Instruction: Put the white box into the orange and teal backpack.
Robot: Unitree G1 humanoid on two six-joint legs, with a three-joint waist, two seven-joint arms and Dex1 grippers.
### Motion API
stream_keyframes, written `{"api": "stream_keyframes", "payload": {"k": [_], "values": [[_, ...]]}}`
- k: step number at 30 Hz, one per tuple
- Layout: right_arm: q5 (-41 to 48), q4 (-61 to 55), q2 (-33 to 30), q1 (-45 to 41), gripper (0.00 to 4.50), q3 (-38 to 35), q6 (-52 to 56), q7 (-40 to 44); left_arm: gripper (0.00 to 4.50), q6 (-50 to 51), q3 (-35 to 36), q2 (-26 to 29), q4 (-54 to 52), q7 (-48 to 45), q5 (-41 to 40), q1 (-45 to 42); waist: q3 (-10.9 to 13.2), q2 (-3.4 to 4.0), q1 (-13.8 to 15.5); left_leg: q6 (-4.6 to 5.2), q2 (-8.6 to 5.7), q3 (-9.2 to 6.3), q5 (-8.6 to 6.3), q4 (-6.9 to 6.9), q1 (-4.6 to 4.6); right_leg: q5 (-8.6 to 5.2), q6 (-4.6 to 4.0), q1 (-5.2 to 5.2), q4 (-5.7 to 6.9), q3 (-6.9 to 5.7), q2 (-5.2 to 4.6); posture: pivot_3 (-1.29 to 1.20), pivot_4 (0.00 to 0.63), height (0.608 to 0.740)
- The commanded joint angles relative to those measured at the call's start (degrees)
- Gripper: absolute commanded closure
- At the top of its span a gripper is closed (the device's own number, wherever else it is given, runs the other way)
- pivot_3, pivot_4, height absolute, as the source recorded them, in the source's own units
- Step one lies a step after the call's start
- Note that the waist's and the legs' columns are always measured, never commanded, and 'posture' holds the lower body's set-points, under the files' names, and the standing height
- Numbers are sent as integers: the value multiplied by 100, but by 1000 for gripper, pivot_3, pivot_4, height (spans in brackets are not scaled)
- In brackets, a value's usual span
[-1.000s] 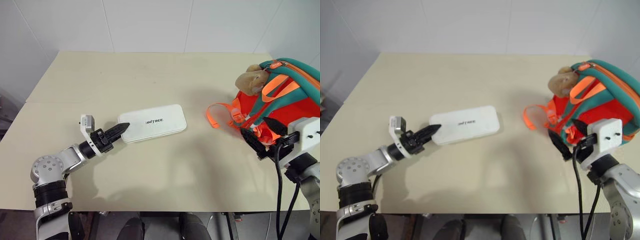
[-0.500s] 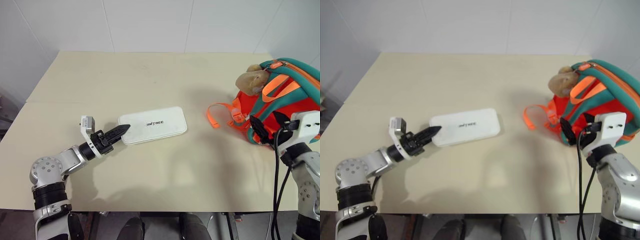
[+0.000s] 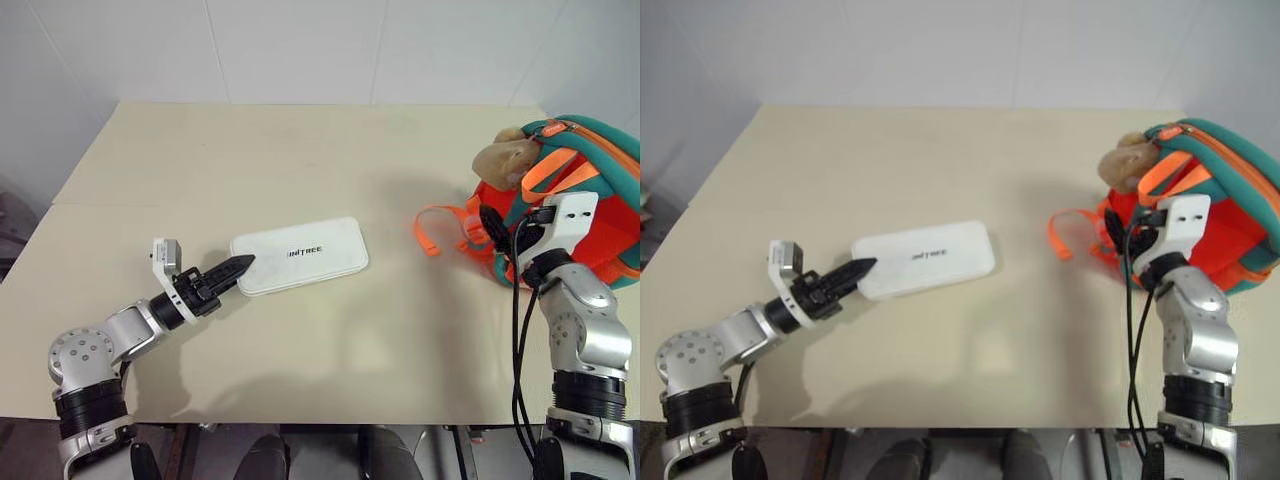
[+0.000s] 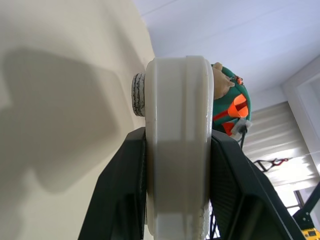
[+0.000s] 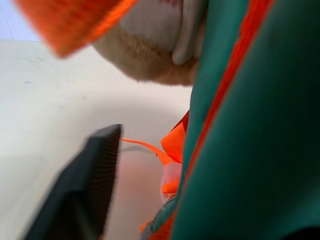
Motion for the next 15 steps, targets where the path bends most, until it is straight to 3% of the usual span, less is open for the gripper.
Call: {"api": "stream_keyframes", "payload": {"k": [1, 7, 15], "values": [[-22, -13, -70, -86, 2007, -42, -131, -76, 3198, -72, 142, 41, -289, 70, -360, 117, 0, 0, -2, 0, -1, 1, 0, 1, -1, 0, 0, 0, -2, 0, -1, 0, 150, 740], [44, -70, -103, -168, 3960, -15, -177, -36, 3198, -146, 156, 90, -371, 207, -526, 278, 0, 0, -13, 0, -1, 2, 0, 4, 1, 0, 0, 1, 4, 1, 0, 0, 150, 740], [809, -1401, -127, 149, 3999, 411, 526, 737, 3198, -260, 226, 434, -178, 127, -559, 261, 1, 1, -22, 0, 3, 3, 0, 0, 1, 0, 0, -1, 3, 2, 3, 0, 150, 740]]}}
